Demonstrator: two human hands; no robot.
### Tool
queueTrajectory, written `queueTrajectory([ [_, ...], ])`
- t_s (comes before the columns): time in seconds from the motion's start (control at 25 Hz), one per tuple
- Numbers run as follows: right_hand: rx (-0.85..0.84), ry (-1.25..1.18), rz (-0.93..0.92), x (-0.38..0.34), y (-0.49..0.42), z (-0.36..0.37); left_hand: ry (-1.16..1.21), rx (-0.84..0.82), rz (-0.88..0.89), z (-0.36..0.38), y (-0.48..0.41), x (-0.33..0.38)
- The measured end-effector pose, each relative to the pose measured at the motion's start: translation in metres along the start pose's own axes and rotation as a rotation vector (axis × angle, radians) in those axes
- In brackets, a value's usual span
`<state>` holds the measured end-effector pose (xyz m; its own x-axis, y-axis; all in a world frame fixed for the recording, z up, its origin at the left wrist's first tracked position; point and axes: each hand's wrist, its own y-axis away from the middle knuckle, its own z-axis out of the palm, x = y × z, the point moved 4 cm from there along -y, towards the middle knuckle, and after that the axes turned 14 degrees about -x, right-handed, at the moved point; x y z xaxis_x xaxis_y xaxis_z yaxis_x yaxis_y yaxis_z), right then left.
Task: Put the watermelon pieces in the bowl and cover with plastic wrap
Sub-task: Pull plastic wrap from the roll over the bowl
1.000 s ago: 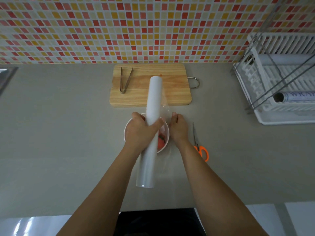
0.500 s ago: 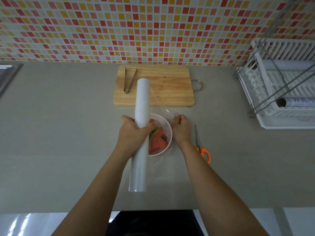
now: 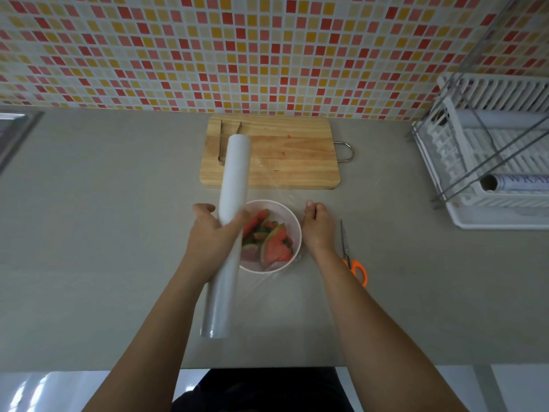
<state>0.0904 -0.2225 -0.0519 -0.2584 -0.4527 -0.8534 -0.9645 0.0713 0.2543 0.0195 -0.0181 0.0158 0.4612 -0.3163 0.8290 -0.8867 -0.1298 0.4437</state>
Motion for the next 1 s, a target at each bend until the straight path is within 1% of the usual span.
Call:
queueTrajectory([
  [0.08,0.016,0.008,-0.005,0.001,0.001,0.0,-0.085,0.013,0.029,-0.003,0.0,0.001],
  [0.16,0.037,0.012,-0.012,0.001,0.001,-0.001,-0.105,0.027,0.024,-0.011,-0.002,-0.002],
  [0.28,0.051,0.033,-0.016,0.0,0.0,-0.001,0.102,0.012,0.006,-0.025,-0.005,-0.014],
  [0.36,0.068,0.051,-0.019,-0.001,0.001,-0.001,0.16,-0.01,-0.031,-0.027,-0.007,-0.023],
  [0.52,0.092,0.083,-0.032,-0.001,0.001,-0.001,0.016,-0.023,-0.013,-0.025,-0.006,-0.028],
  [0.64,0.09,0.094,-0.041,0.0,0.002,-0.002,-0.12,0.041,0.018,-0.028,-0.008,-0.024],
  [0.72,0.078,0.076,-0.029,0.002,0.002,-0.003,-0.156,0.061,0.019,-0.034,-0.013,-0.025],
  [0.76,0.069,0.066,-0.016,0.003,0.002,-0.003,-0.129,0.052,0.007,-0.037,-0.015,-0.028],
  [0.88,0.062,0.018,0.015,0.007,-0.001,-0.003,0.052,-0.002,-0.04,-0.035,-0.021,-0.041],
  [1.0,0.046,-0.037,0.074,0.013,-0.002,0.003,0.061,0.005,-0.067,-0.026,-0.023,-0.05],
])
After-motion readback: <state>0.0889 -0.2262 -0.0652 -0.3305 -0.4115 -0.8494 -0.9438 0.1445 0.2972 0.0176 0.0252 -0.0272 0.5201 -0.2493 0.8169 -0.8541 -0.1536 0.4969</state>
